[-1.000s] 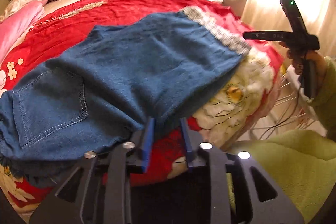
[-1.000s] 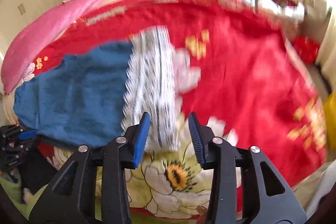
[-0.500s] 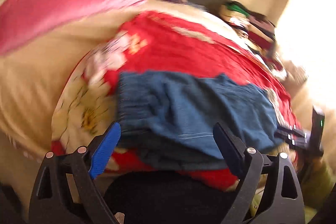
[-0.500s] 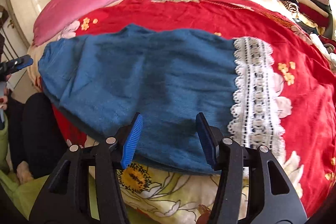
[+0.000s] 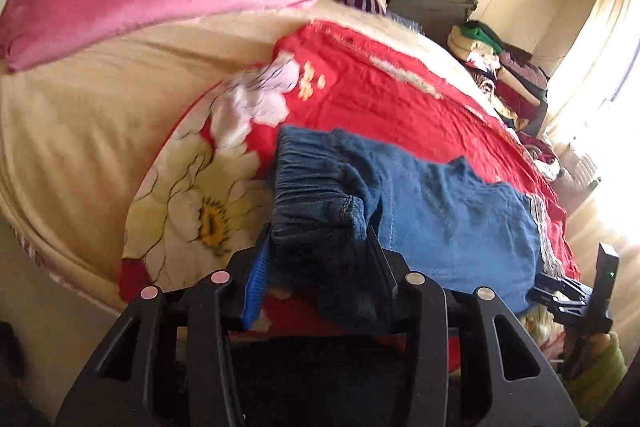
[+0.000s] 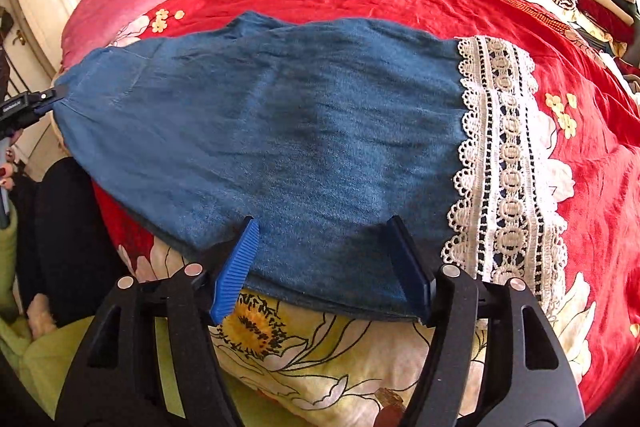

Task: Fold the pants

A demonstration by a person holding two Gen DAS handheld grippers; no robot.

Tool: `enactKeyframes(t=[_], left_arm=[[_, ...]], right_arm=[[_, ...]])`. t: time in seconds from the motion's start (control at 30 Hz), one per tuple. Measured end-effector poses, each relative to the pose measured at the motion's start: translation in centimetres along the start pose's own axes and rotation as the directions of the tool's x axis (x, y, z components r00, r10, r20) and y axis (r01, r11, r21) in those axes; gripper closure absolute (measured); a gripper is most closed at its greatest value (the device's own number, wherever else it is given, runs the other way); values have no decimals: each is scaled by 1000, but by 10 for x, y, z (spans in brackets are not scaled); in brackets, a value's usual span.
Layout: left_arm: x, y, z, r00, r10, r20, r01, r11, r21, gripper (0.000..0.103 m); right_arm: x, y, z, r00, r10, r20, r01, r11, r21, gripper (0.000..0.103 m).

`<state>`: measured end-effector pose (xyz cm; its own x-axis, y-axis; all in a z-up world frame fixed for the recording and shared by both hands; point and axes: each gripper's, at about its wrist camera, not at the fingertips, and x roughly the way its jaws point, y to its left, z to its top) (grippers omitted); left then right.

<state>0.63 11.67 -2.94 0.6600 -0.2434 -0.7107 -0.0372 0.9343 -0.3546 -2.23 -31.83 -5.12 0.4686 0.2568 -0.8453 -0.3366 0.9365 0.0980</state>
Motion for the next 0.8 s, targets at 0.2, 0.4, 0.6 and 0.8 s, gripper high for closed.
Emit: enactKeyframes(t=[0.2, 0.4, 0.6, 0.8], left_arm=[[6, 7, 0, 999, 43, -11, -43, 999, -15, 46], [-38, -30, 15, 986, 100, 137, -113, 989, 93, 27], [8, -109, 6, 999, -26, 22, 18, 952, 306, 27], [81, -124, -26, 984, 104, -143, -37, 914, 405, 27]], right_arm=[[-2, 3, -1, 1000, -6, -6, 6, 1000, -20, 40], [-17, -3, 6, 998, 13, 67, -12, 1000, -11, 40], [-4, 1, 10, 999, 34, 28, -34, 999, -10, 40], [7, -4, -2, 999, 31, -15, -31, 999, 11, 39]])
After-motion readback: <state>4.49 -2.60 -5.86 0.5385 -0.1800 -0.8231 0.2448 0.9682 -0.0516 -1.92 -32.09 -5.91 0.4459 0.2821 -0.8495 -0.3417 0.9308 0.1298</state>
